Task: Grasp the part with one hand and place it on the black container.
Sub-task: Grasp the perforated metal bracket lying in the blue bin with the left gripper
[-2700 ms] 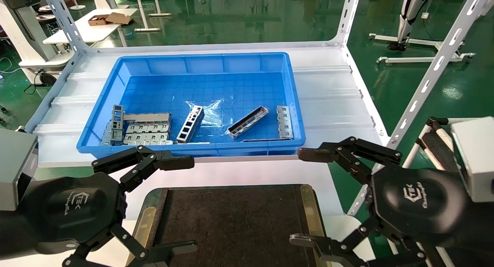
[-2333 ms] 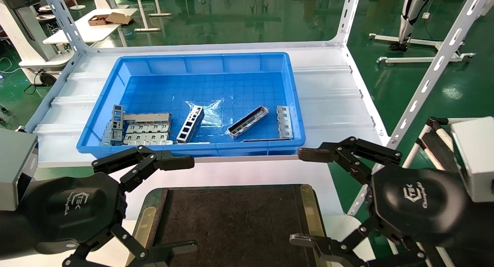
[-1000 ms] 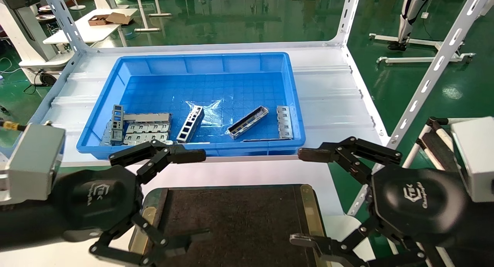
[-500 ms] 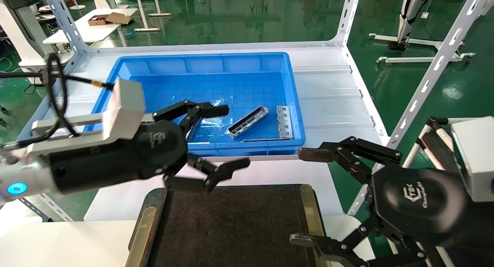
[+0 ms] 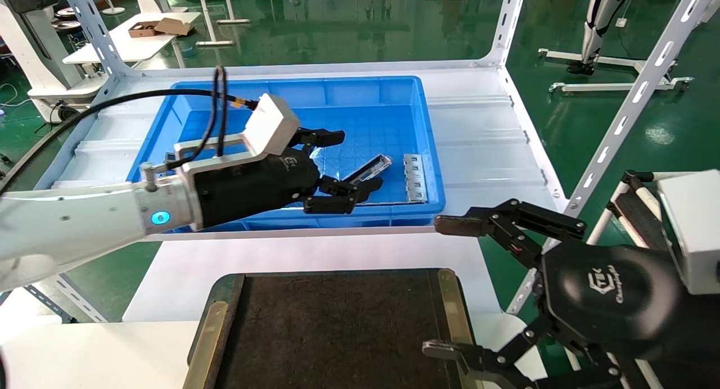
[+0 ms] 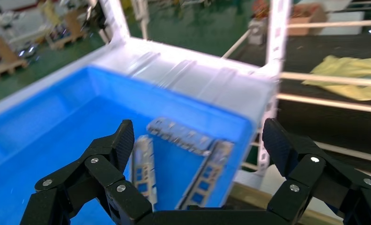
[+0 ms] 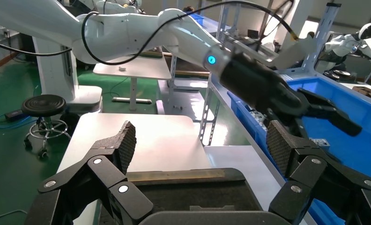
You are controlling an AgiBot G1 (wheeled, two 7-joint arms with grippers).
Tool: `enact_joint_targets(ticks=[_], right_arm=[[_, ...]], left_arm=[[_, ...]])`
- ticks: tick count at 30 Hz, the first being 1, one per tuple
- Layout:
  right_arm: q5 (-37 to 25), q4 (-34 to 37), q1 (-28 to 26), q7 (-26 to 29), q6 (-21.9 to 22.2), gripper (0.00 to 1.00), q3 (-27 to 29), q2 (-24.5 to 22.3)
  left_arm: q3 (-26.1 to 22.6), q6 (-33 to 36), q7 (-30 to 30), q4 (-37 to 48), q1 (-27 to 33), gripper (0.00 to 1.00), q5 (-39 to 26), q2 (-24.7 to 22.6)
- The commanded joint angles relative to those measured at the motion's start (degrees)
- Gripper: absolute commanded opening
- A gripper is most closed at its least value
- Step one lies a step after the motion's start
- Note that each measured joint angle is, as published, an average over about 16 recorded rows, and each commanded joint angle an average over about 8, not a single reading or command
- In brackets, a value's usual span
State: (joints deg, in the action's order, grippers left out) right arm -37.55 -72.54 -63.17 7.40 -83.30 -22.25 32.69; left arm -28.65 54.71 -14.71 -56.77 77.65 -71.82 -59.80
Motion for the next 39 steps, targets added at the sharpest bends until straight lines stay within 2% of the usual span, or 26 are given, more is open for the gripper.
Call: enact_joint_targets(ticks=[1,9,17,18,19,20,21,25,26,27,28,29,39], right_arm=[[0.00,0.00,0.00,0.00,0.00,1.00,0.00,0.00],[0.00,0.00,0.00,0.00,0.00,1.00,0.00,0.00],[0.00,0.00,0.00,0.00,0.00,1.00,-0.01,0.00],[0.00,0.00,0.00,0.00,0.00,0.98,-0.01,0.00],[0.01,0.00,0.00,0.00,0.00,0.93,-0.01,0.00],[0.01,0.00,0.00,0.00,0.00,0.82,-0.01,0.00],[0.01,0.00,0.00,0.00,0.00,0.70,-0.01,0.00],[0.01,0.00,0.00,0.00,0.00,0.20,-0.01,0.00],[0.01,0.00,0.00,-0.01,0.00,0.09,-0.01,0.00],[0.01,0.00,0.00,-0.01,0.00,0.02,-0.01,0.00],[0.01,0.00,0.00,-0.01,0.00,0.00,-0.01,0.00],[0.01,0.00,0.00,-0.01,0.00,0.00,-0.01,0.00],[0.01,0.00,0.00,-0.01,0.01,0.00,-0.02,-0.01]], left_arm=[[-0.86,-1.85,-0.20,2.52,0.96,1.00,-1.84,-1.76],[-2.80,-7.57,1.47,14.15,4.62,1.00,-6.23,-8.30],[-3.63,-11.65,6.14,26.99,8.37,1.00,-8.08,-15.02],[-3.65,-11.93,6.77,28.28,8.73,1.00,-8.08,-15.62],[-3.68,-12.19,7.39,29.46,9.06,0.97,-8.01,-16.14],[-3.72,-12.44,7.97,30.51,9.35,0.92,-7.88,-16.59],[-3.77,-12.67,8.46,31.38,9.58,0.83,-7.70,-16.95],[-4.39,-13.65,9.79,33.68,10.12,0.33,-6.56,-17.87],[-4.67,-13.90,9.97,34.00,10.19,0.21,-6.21,-17.99],[-4.99,-14.16,10.08,34.26,10.24,0.11,-5.86,-18.09],[-5.39,-14.44,10.15,34.48,10.28,0.03,-5.50,-18.17],[-5.81,-14.72,10.18,34.68,10.33,0.00,-5.13,-18.24],[-10.94,-17.57,9.77,36.34,10.89,0.00,-1.21,-18.50]])
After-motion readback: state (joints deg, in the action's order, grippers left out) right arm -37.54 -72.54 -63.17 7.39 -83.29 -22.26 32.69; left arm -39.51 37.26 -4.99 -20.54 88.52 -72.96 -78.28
